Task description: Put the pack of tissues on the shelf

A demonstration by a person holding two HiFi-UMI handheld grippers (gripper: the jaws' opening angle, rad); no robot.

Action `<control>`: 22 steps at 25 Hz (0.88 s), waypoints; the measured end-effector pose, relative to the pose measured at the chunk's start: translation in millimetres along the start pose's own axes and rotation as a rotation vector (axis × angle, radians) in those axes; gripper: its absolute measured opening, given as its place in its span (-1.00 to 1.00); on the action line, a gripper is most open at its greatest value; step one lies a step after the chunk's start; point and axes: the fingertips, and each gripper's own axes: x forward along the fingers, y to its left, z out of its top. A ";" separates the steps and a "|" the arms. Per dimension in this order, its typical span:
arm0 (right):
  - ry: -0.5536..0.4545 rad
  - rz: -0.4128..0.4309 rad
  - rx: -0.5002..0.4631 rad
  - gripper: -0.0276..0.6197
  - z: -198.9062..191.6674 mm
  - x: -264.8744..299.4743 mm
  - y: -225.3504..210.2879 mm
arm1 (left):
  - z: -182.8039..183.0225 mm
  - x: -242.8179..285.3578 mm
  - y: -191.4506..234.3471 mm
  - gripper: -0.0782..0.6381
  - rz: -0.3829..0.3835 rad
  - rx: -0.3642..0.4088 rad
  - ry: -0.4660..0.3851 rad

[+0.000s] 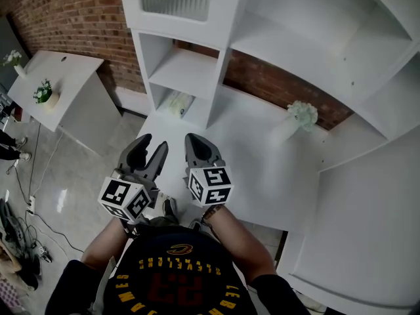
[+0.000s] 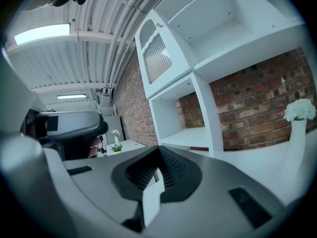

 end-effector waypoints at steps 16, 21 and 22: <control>-0.227 0.086 -0.125 -0.92 100.2 -27.2 44.3 | 66.7 -12.0 -20.3 -0.24 -0.023 0.064 -0.143; -0.252 0.099 -0.173 -0.92 109.3 -32.8 56.3 | 71.0 -15.1 -22.1 -0.24 -0.029 0.064 -0.151; -0.255 0.100 -0.180 -0.92 110.9 -33.2 57.7 | 71.2 -14.9 -22.1 -0.24 -0.030 0.061 -0.150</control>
